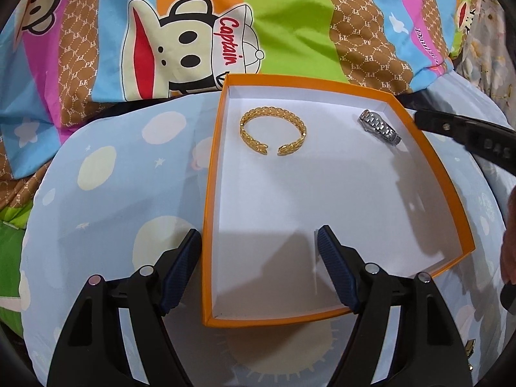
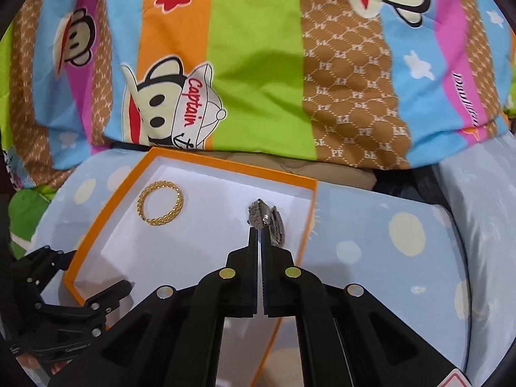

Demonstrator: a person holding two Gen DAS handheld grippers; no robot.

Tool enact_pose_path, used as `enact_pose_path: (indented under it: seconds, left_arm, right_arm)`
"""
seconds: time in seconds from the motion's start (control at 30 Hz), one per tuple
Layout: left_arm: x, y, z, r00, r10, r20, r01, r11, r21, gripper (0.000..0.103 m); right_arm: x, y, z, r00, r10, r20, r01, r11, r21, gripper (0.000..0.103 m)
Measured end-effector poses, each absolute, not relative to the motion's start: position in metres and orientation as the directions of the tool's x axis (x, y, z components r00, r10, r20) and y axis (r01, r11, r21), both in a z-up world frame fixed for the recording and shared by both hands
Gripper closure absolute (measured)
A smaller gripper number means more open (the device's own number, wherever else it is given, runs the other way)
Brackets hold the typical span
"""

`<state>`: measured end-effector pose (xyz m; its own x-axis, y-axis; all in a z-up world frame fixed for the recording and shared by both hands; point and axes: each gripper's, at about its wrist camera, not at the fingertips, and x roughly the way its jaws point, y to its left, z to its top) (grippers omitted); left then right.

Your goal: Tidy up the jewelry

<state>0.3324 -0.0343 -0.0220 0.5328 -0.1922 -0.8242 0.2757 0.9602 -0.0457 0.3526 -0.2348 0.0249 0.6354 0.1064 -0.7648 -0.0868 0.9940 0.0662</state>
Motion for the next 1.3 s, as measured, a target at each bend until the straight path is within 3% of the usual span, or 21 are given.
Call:
enact_pose_path:
  seconds: [0.13,0.2,0.27,0.47,0.8,1.0,1.3]
  left_arm:
    - [0.327,-0.033,-0.02,0.535,-0.198,-0.821,0.268,0.962,-0.058,0.031]
    - [0.323,-0.032,-0.017,0.541,-0.203,-0.816,0.263,0.962,-0.065,0.031]
    - [0.315,-0.029,-0.011,0.559,-0.208,-0.802,0.26,0.963,-0.069,0.031]
    - [0.277,-0.016,0.013,0.614,-0.211,-0.76,0.25,0.966,-0.066,0.031]
    - [0.185,0.014,0.034,0.651,-0.237,-0.721,0.25,0.964,-0.09,0.02]
    - [0.133,0.016,0.015,0.635,-0.231,-0.738,0.252,0.964,-0.085,0.02]
    - [0.102,0.022,-0.01,0.566,-0.296,-0.769,0.217,0.954,-0.208,0.02]
  right_arm:
    - [0.321,-0.241,0.036,0.657,0.104,-0.746,-0.067,0.995,0.08,0.096]
    - [0.303,-0.244,0.04,0.667,0.107,-0.737,-0.057,0.994,0.094,0.09]
    - [0.285,-0.248,0.045,0.677,0.113,-0.727,-0.048,0.993,0.109,0.073]
    - [0.22,-0.25,0.052,0.692,0.135,-0.709,-0.044,0.988,0.146,0.059]
    - [0.113,-0.25,0.023,0.657,0.172,-0.734,-0.019,0.977,0.212,0.058]
    - [0.077,-0.245,0.005,0.66,0.195,-0.725,0.018,0.961,0.275,0.058]
    - [0.065,-0.227,-0.006,0.683,0.212,-0.699,0.021,0.951,0.309,0.056]
